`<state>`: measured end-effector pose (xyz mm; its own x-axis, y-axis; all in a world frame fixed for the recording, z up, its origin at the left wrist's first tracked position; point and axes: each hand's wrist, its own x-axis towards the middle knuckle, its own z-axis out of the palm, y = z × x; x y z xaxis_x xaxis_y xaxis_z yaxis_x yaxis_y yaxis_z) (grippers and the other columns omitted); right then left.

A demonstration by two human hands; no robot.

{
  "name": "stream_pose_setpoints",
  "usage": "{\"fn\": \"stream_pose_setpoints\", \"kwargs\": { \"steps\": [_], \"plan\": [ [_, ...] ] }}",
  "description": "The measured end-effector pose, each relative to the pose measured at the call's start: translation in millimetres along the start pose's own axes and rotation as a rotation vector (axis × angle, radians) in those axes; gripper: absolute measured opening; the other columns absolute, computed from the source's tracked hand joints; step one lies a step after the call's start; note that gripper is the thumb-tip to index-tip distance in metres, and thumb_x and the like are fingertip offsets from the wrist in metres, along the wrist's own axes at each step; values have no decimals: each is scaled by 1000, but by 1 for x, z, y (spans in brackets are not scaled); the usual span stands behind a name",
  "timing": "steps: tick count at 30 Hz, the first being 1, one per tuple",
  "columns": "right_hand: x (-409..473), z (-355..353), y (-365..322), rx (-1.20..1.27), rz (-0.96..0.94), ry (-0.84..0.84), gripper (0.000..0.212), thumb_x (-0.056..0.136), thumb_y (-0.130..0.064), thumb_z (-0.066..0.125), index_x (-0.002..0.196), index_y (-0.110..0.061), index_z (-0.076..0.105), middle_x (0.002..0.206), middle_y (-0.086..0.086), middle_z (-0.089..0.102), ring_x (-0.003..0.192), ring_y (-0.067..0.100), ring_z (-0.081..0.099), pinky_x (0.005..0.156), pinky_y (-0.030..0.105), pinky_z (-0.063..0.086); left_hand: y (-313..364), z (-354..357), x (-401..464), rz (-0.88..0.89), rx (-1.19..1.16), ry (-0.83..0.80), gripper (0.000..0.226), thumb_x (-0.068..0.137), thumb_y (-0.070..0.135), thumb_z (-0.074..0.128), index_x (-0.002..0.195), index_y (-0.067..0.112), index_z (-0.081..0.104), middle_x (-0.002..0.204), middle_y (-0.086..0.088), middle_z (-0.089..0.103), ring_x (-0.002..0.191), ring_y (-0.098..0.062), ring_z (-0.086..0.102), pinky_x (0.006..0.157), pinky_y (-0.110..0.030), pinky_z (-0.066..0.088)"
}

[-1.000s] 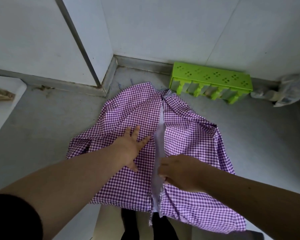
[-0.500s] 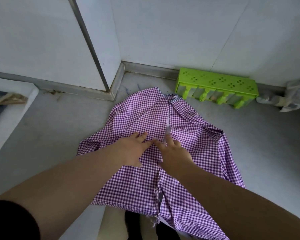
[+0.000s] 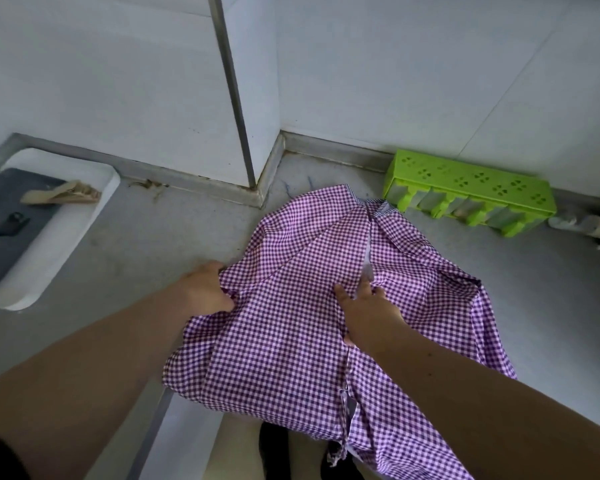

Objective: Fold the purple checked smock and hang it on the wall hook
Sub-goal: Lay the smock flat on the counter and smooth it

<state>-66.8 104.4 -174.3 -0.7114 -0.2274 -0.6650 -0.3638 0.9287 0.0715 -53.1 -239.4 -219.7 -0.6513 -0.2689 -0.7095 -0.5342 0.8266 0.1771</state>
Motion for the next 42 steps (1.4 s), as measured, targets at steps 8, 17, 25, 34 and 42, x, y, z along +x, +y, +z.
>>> {"fn": "stream_pose_setpoints", "kwargs": {
  "steps": [8, 17, 25, 34, 42],
  "plan": [
    [2, -7, -4, -27, 21, -52, 110, 92, -40, 74, 161, -38, -13, 165, 26, -26, 154, 50, 8, 110, 59, 42, 53, -20, -65, 181, -292, 289, 14, 103, 22, 55, 111, 16, 64, 103, -3, 69, 88, -20, 66, 76, -34, 51],
    [-1, -10, -6, -14, 20, -34, 110, 92, -44, 73, 161, -40, -13, 165, 27, -25, 153, 50, 15, 110, 57, 44, 73, -20, -101, 647, 176, -160, 24, 89, 48, 74, 107, 33, 68, 104, 18, 64, 94, -2, 61, 92, -33, 54],
    [1, -10, -5, -8, 25, -30, 111, 91, -44, 73, 160, -42, -13, 167, 24, -22, 154, 50, 11, 110, 58, 43, 11, -8, -58, 176, -141, -26, 50, 81, 39, 73, 127, 28, 62, 136, -1, 64, 117, -23, 64, 104, -45, 53],
    [0, -7, -5, -18, 22, -12, 111, 91, -47, 72, 161, -39, -14, 167, 24, -22, 154, 49, 12, 111, 59, 43, 8, -3, -82, 217, -247, -544, 87, 81, 44, 82, 157, 39, 40, 156, 11, 53, 139, -17, 52, 124, -48, 33],
    [4, -4, -3, -51, 15, 21, 110, 90, -54, 71, 162, -39, -11, 164, 28, -25, 151, 51, 21, 109, 58, 45, 38, 7, -114, 146, -1170, -714, 56, 99, 45, 68, 145, 14, 61, 138, -12, 70, 128, -32, 65, 113, -49, 45]
  ]
}}
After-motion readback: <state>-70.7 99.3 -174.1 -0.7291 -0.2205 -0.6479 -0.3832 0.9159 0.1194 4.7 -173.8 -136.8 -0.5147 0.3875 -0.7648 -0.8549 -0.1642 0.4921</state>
